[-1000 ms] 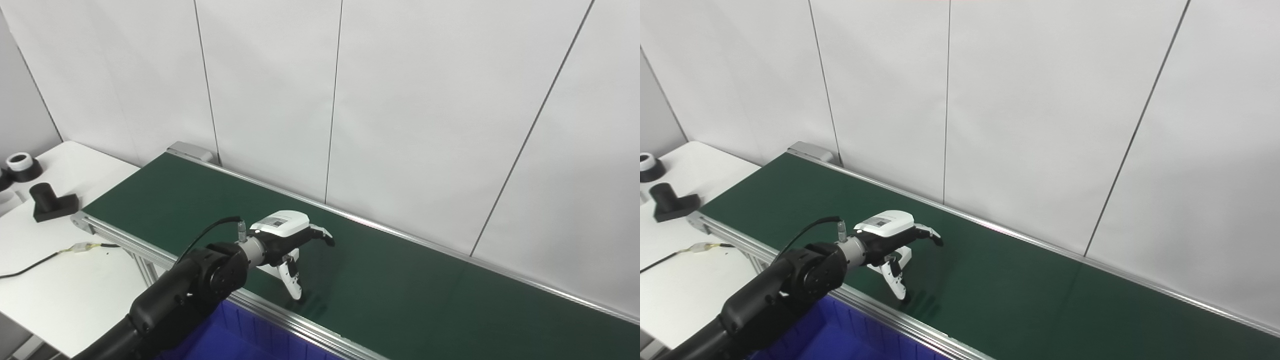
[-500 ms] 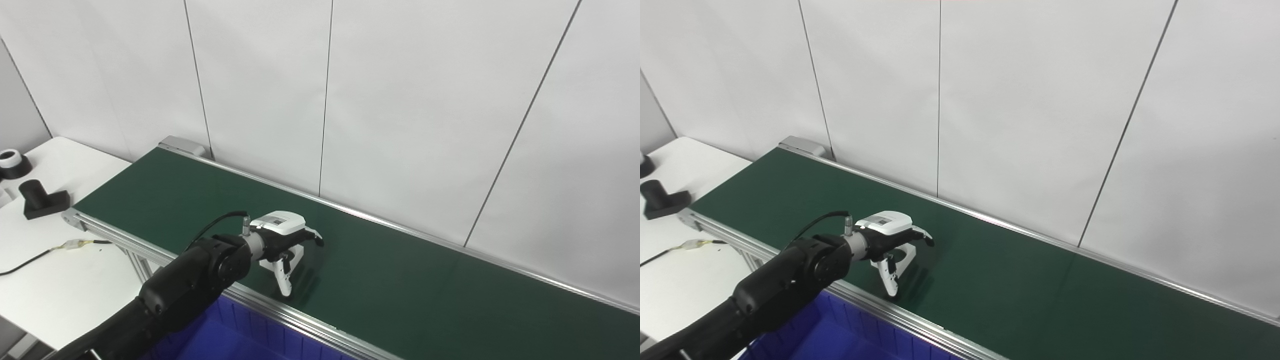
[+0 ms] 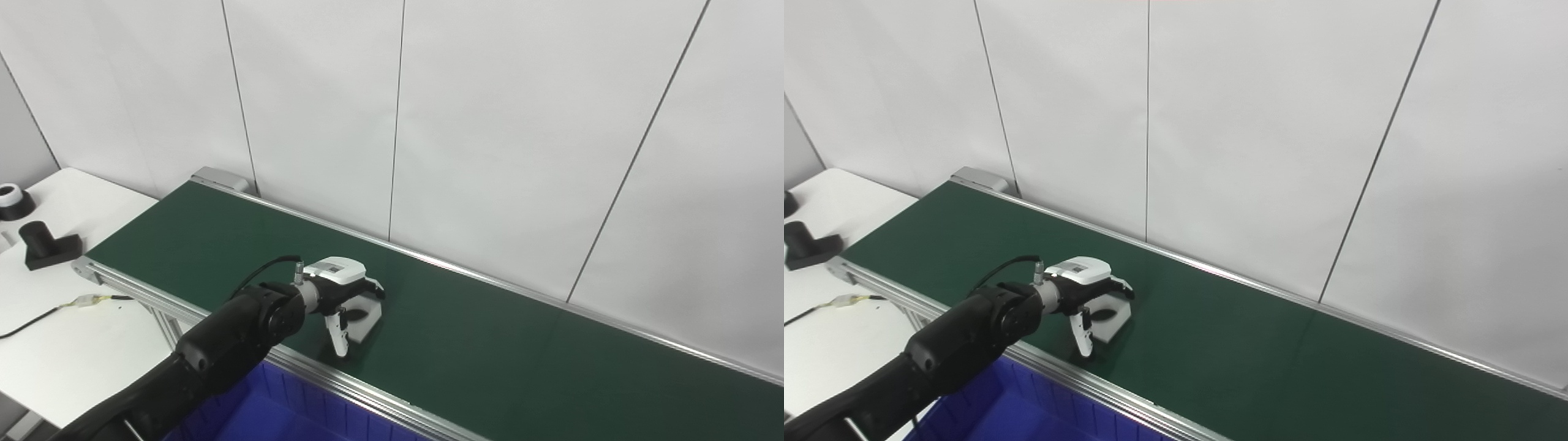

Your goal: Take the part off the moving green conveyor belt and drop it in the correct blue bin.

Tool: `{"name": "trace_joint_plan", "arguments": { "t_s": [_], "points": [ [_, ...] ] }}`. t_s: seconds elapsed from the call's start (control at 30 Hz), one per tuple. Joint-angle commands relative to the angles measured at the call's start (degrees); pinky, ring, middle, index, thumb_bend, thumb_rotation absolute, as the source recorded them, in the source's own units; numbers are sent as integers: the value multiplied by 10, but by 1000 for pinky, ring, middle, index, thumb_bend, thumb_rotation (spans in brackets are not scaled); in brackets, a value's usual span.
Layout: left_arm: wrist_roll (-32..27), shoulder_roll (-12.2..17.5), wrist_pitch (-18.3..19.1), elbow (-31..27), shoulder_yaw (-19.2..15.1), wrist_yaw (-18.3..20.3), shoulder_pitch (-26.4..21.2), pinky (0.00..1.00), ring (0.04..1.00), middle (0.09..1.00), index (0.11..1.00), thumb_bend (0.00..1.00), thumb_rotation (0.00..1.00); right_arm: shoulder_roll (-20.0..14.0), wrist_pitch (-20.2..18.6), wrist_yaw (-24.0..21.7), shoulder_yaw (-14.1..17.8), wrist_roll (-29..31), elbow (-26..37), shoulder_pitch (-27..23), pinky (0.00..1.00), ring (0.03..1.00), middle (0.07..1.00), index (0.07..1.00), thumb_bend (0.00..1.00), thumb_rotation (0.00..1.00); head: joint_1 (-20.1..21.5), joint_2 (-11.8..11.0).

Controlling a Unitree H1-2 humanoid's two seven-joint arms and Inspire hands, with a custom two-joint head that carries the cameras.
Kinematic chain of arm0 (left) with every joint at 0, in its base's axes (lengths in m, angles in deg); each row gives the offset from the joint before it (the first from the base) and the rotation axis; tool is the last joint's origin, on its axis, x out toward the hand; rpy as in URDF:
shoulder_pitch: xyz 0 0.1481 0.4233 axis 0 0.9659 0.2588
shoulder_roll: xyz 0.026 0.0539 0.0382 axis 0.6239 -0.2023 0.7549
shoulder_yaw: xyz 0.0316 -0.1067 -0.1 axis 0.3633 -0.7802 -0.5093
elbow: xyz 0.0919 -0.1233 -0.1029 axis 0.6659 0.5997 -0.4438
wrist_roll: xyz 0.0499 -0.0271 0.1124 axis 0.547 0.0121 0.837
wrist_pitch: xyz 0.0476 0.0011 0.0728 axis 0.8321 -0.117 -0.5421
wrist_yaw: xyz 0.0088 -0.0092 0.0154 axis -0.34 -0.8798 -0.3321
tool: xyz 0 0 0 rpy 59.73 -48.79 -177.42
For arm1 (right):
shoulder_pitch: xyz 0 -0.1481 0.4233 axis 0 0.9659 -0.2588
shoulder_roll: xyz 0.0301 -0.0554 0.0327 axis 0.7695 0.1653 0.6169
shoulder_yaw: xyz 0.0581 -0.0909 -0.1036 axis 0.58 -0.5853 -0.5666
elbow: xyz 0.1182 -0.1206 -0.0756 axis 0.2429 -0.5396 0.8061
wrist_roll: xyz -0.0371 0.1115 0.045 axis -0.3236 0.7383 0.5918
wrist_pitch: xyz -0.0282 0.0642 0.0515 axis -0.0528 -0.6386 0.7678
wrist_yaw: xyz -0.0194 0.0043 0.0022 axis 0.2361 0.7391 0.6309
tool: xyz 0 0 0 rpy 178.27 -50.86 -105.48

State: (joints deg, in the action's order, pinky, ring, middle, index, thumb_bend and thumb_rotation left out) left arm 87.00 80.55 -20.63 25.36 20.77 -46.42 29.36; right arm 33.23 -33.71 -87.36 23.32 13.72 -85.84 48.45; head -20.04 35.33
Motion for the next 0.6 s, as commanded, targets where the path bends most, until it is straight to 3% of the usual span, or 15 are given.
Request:
{"name": "trace_joint_plan", "arguments": {
  "t_s": [0.0,0.37,0.5,0.57],
  "points": [
    [8,6,-7,8,-2,-25,-28,828,887,890,854,890,3,3,32,0,2,4,22,-1,664,725,770,857,667,570,0,1],
    [27,-3,-12,68,18,-74,-41,836,895,897,859,905,24,5,32,3,0,-5,28,3,658,722,771,855,674,585,6,2],
    [27,-14,2,89,22,-78,-50,868,903,907,868,914,49,5,32,3,0,-7,29,2,657,720,770,856,675,587,6,2],
    [32,-22,7,99,26,-87,-53,839,891,899,865,922,40,6,32,2,-1,-5,30,3,657,721,769,855,677,583,9,3]
  ]
}}
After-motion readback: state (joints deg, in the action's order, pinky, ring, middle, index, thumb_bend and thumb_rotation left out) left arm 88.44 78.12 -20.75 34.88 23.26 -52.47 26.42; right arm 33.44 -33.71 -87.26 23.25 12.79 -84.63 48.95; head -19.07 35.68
